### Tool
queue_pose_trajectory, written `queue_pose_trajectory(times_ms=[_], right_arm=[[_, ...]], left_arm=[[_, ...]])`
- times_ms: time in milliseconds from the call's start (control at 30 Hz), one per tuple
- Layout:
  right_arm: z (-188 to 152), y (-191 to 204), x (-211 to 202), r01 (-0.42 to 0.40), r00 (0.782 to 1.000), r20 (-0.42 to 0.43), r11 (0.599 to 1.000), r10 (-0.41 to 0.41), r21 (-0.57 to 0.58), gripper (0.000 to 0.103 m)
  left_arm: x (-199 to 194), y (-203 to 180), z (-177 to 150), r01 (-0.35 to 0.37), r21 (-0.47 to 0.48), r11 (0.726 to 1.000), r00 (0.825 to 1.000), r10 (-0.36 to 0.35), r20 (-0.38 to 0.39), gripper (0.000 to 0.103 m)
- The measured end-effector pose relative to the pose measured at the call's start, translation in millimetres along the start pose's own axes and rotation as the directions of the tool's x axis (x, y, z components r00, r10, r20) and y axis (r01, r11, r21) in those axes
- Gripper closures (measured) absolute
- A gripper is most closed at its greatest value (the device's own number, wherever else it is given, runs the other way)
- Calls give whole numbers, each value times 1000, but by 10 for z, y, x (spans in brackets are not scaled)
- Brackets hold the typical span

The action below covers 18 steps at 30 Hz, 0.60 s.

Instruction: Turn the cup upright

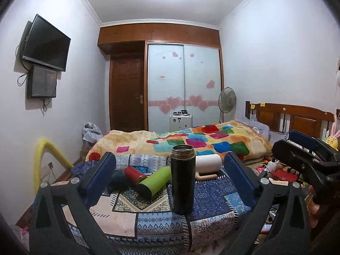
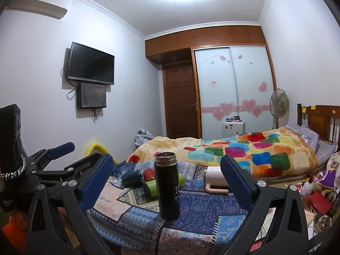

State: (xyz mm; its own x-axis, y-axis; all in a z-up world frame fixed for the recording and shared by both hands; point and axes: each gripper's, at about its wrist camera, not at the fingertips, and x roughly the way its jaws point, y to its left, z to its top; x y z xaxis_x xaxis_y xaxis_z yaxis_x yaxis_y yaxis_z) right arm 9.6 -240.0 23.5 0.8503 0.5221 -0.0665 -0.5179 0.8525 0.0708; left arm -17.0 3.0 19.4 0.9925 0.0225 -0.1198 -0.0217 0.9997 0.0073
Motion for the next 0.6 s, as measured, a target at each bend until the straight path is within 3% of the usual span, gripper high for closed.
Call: queue_pose_trajectory(times_ms=[600], right_arm=[[11,50,-139,15,1000,18,1000,-15,2,0]], left_arm=[[-122,-11,-8,-22,-2,1000,999,22,29,0]])
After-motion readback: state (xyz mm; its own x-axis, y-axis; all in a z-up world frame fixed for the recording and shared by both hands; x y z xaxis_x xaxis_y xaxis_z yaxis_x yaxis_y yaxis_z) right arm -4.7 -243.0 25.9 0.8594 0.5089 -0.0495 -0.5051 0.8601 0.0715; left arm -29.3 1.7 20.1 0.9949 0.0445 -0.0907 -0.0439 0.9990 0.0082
